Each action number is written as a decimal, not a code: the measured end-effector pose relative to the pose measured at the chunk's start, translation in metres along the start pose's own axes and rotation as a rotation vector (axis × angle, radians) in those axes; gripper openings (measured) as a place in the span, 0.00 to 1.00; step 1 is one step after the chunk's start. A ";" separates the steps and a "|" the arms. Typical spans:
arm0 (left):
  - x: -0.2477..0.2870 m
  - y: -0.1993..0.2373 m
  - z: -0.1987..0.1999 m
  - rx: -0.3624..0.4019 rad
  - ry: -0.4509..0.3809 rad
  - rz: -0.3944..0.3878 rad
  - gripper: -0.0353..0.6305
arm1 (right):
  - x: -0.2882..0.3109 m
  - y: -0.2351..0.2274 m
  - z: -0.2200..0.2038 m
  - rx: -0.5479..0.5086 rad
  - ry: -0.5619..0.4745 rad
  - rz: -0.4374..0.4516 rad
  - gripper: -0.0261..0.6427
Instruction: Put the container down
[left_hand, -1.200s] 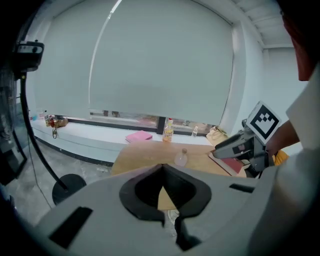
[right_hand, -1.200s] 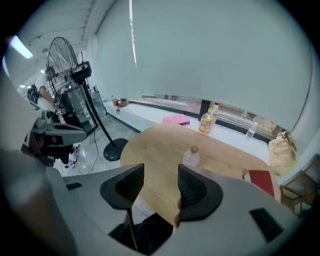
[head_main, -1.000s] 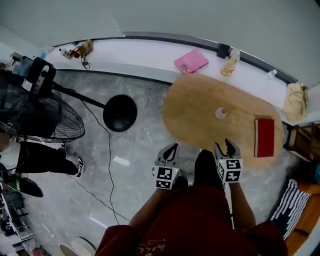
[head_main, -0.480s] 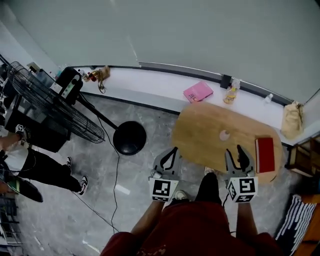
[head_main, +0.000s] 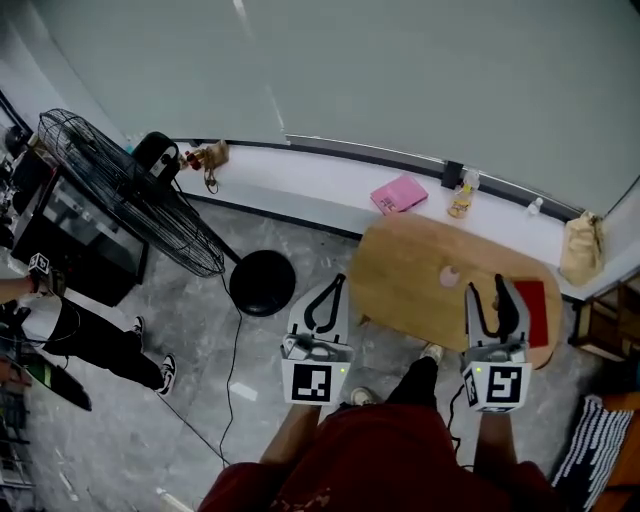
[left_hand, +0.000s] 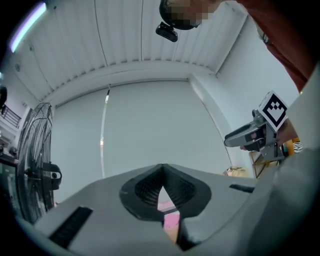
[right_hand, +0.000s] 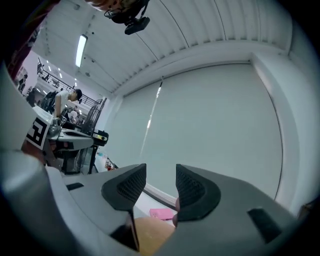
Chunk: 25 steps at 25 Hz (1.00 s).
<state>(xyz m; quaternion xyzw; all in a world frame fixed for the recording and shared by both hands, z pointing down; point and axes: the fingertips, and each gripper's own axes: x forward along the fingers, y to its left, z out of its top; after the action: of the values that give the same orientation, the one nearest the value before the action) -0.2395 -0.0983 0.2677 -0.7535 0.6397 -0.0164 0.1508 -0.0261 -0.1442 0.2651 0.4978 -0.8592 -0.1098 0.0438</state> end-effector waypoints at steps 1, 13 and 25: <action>-0.002 0.001 0.004 -0.038 -0.016 0.019 0.06 | -0.001 0.001 0.003 -0.004 -0.010 0.002 0.31; -0.016 0.002 0.014 -0.064 -0.036 0.043 0.06 | -0.010 0.008 0.003 0.002 -0.013 0.017 0.25; -0.021 0.002 0.015 -0.062 -0.031 0.042 0.06 | -0.015 0.005 0.001 0.015 -0.013 -0.013 0.03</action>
<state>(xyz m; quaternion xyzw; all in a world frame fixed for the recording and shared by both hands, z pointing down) -0.2413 -0.0754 0.2562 -0.7444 0.6532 0.0181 0.1375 -0.0231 -0.1282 0.2660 0.5028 -0.8571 -0.1066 0.0337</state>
